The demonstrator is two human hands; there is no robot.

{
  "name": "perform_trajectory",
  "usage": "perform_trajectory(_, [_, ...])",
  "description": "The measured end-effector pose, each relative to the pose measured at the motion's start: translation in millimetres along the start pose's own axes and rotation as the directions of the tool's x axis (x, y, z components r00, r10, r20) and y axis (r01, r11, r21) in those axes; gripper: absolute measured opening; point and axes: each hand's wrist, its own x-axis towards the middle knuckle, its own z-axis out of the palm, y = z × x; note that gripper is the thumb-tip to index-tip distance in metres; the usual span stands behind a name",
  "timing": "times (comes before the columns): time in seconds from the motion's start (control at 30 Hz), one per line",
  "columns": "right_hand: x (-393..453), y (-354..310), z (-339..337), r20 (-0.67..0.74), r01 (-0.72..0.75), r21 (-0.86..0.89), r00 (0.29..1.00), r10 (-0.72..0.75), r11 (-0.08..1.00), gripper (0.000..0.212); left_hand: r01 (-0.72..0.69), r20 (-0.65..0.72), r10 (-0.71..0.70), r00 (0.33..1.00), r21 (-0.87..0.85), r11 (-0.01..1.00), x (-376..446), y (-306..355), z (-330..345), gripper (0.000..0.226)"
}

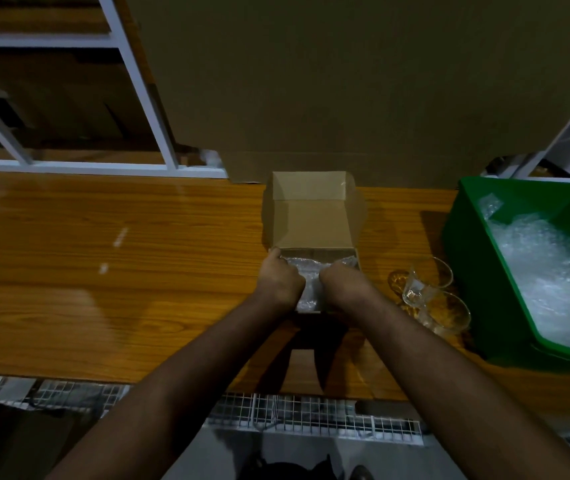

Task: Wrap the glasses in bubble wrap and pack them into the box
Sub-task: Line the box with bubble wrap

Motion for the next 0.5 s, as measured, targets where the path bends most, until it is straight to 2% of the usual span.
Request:
perform_trajectory(0.2, [-10, 4, -1, -0.089, 0.015, 0.033, 0.996, -0.012, 0.999, 0.021, 0.021, -0.055, -0.023, 0.998, -0.026, 0.999, -7, -7, -1, 0.014])
perform_trajectory(0.33, [-20, 7, -11, -0.149, 0.072, -0.031, 0.986, -0.076, 0.997, 0.024, 0.024, -0.058, -0.025, 0.998, -0.022, 0.999, -10, -7, -7, 0.016])
perform_trajectory(0.4, [-21, 8, -11, -0.129, 0.086, -0.080, 0.987, -0.096, 0.993, 0.027, 0.033, -0.024, -0.034, 0.999, -0.021, 0.999, -7, -1, -4, 0.013])
perform_trajectory(0.5, [-20, 7, -5, -0.073, 0.093, -0.128, 0.992, -0.103, 0.987, 0.019, 0.033, -0.026, -0.034, 0.999, -0.027, 0.999, -6, 1, -2, 0.014])
